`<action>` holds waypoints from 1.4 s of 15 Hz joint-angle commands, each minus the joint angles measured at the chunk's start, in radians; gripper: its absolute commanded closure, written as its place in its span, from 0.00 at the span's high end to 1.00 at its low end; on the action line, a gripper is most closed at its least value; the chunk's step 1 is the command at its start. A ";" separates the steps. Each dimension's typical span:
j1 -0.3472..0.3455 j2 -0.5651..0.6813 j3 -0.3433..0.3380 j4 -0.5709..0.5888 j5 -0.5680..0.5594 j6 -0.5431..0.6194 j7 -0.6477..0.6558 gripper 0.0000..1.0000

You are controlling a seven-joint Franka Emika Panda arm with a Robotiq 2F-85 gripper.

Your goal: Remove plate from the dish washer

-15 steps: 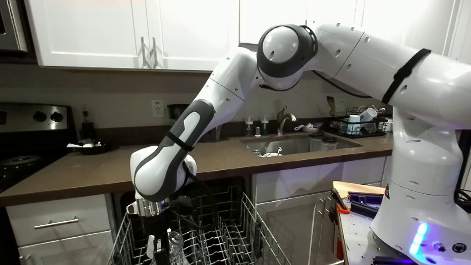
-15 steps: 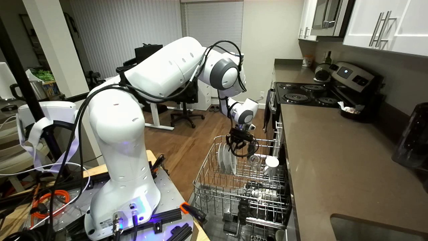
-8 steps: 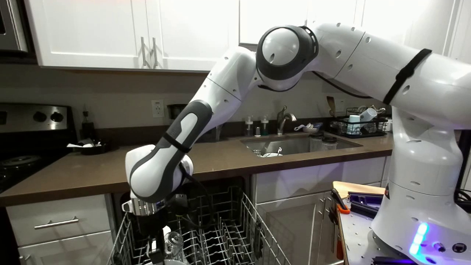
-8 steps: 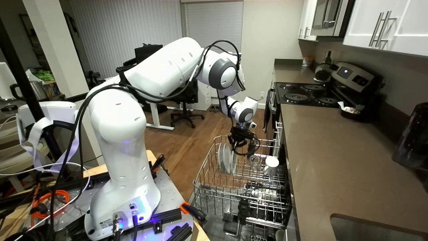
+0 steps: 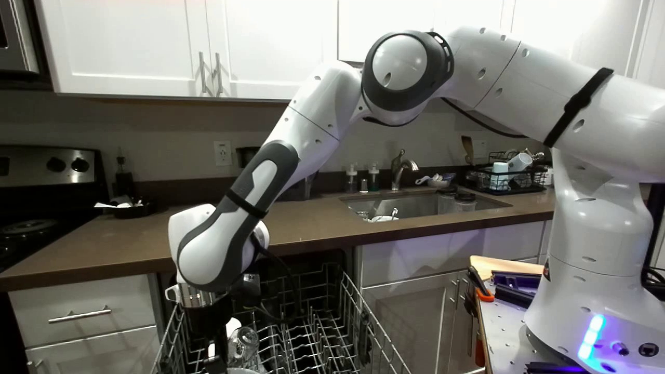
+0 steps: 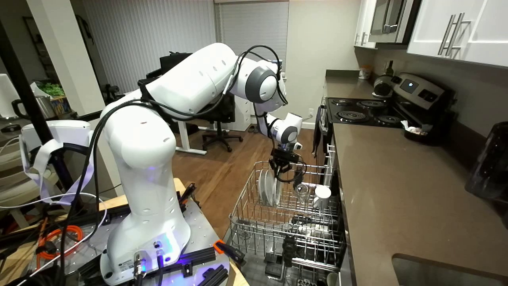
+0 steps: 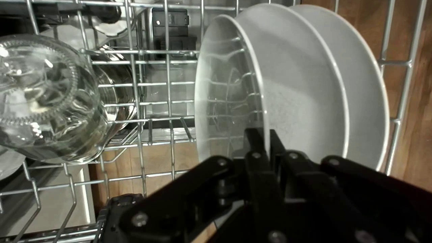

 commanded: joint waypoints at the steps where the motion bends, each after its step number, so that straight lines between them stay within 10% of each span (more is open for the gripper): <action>1: 0.024 -0.059 -0.005 -0.070 -0.019 0.052 0.053 0.08; 21: 0.030 -0.277 -0.015 -0.312 -0.014 0.035 0.116 0.07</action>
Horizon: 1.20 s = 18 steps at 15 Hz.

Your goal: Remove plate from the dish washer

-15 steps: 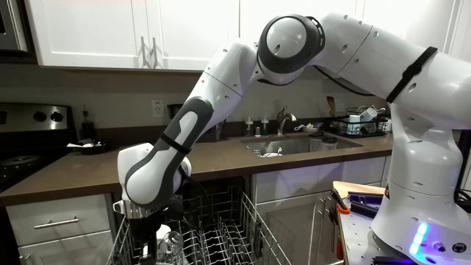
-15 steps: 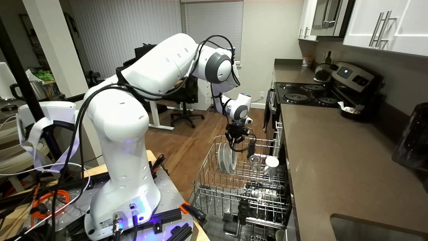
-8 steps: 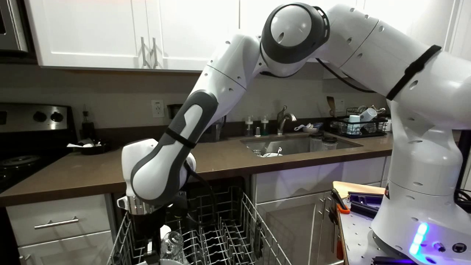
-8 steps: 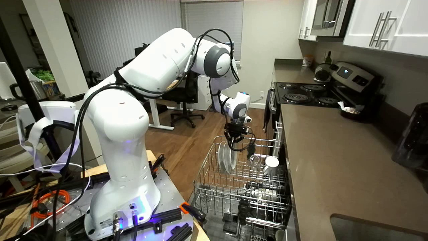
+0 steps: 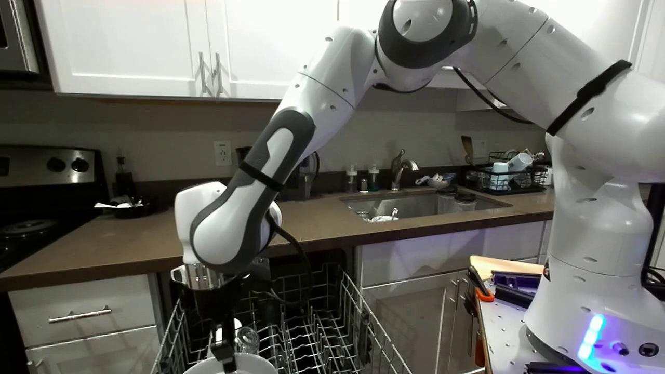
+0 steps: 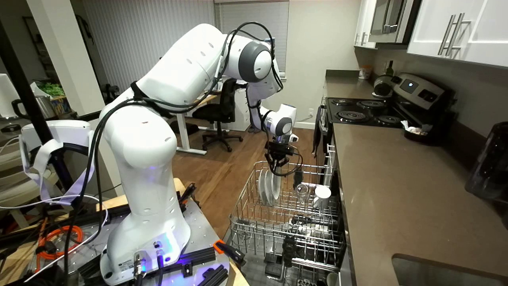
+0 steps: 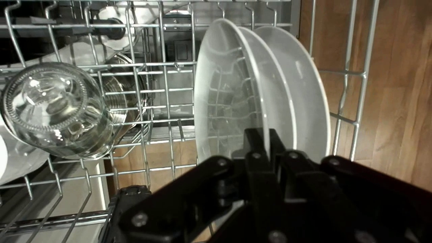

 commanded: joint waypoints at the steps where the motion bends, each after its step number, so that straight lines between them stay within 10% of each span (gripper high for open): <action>1: 0.010 -0.102 -0.001 -0.093 -0.011 -0.062 0.059 0.07; 18: 0.144 -0.198 -0.098 -0.170 -0.110 -0.168 0.326 0.07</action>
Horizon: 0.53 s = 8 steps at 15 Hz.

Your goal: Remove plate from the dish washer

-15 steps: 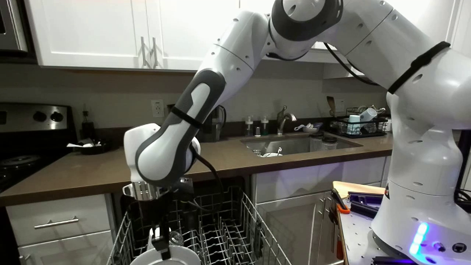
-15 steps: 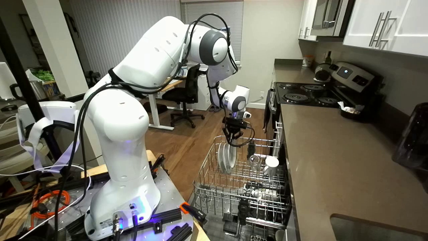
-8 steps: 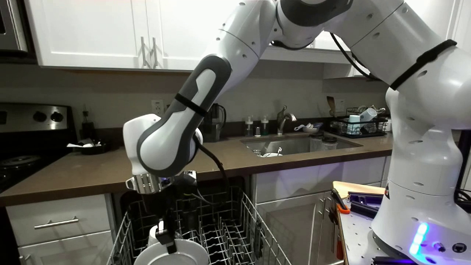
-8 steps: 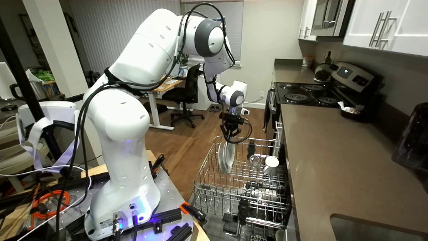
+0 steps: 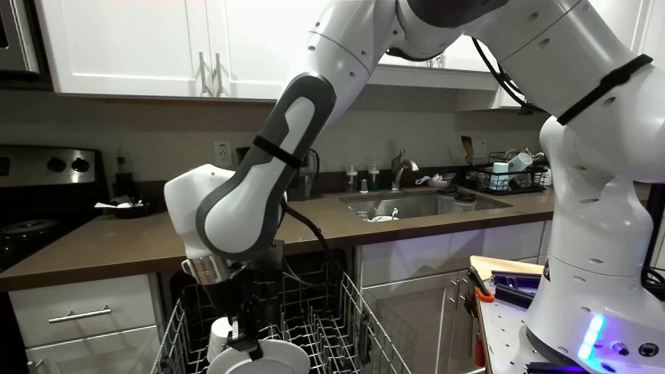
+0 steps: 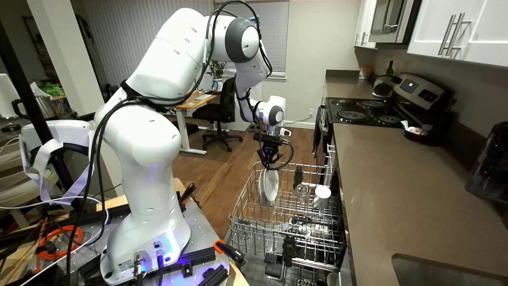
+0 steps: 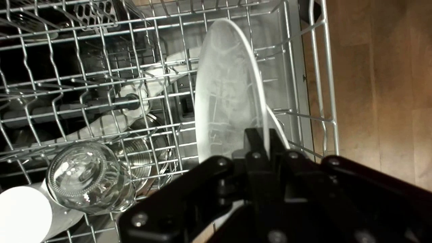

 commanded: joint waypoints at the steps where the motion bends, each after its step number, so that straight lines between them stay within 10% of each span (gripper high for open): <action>1: 0.031 -0.042 -0.027 -0.029 -0.046 -0.054 0.074 0.07; 8: 0.056 -0.041 -0.068 -0.027 -0.104 -0.078 0.156 0.07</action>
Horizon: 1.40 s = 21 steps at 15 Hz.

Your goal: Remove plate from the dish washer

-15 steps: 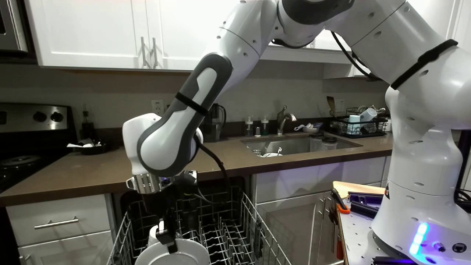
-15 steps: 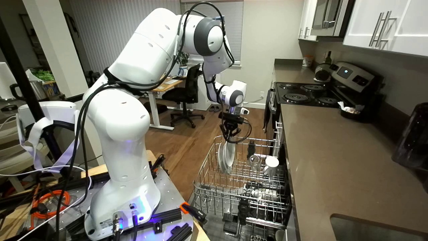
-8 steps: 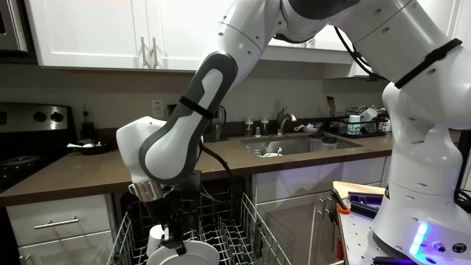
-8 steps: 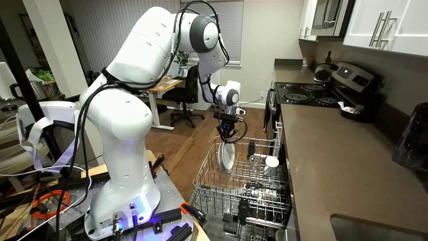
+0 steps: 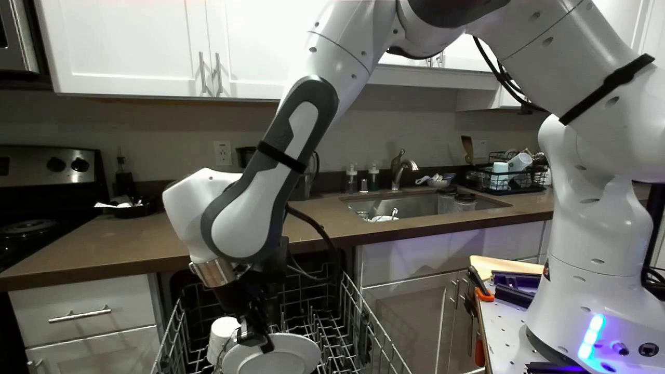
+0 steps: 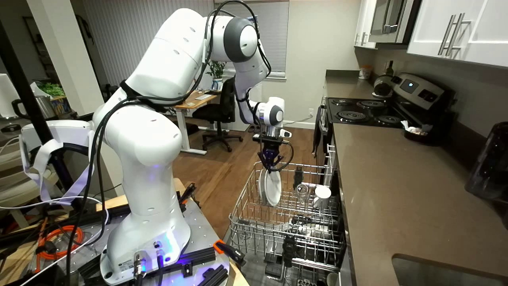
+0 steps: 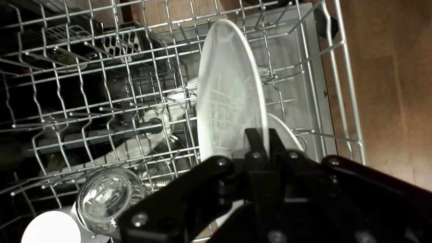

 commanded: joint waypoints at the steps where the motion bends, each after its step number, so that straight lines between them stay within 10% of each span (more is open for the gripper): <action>1: 0.031 -0.040 -0.033 -0.026 -0.051 -0.025 0.078 0.07; 21: 0.019 -0.115 -0.007 -0.085 -0.048 0.037 0.075 0.07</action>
